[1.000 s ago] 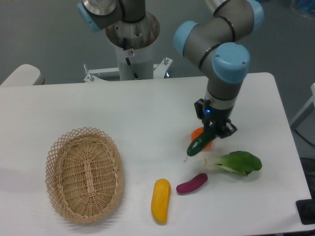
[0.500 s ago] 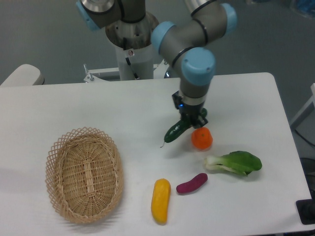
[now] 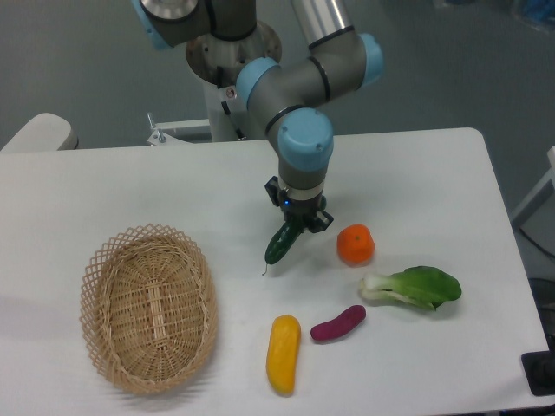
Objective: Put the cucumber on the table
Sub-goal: 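Carry the held green cucumber with the gripper toward the basket side, lowering it, then lower the cucumber onto the table and open the gripper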
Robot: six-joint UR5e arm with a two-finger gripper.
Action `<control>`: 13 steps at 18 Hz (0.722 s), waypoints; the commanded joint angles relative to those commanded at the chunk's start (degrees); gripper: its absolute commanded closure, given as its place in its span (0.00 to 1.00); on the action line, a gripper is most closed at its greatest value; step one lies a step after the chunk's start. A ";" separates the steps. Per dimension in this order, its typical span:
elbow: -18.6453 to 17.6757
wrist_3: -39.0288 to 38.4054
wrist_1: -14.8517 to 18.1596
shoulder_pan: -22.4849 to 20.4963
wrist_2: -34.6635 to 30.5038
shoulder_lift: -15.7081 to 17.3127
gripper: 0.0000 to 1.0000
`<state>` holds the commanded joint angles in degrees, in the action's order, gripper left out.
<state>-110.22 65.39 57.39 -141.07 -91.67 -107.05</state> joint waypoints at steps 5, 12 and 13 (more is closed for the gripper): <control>0.53 0.00 -0.62 1.32 -0.09 -1.85 0.84; 2.37 0.17 -0.88 1.32 -0.44 -2.64 0.03; 2.98 0.09 -0.88 1.32 -0.44 -2.64 0.00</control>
<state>-107.23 65.48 56.51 -139.75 -92.11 -109.69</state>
